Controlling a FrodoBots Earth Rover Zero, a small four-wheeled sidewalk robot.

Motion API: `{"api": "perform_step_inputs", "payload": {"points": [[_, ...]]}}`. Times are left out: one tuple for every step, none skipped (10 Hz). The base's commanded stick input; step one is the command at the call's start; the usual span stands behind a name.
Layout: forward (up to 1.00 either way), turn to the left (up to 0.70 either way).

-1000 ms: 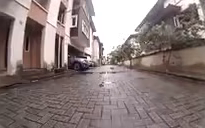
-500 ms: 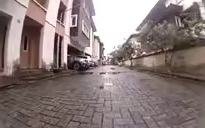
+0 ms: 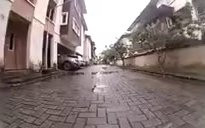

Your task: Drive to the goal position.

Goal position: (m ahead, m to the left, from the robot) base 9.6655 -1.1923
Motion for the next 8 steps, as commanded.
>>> {"api": "perform_step_inputs", "payload": {"points": [[0.50,0.00],[0.50,0.00],[0.50,0.00],[0.50,0.00],[0.50,0.00],[0.50,0.00],[0.50,0.00],[0.50,0.00]]}}
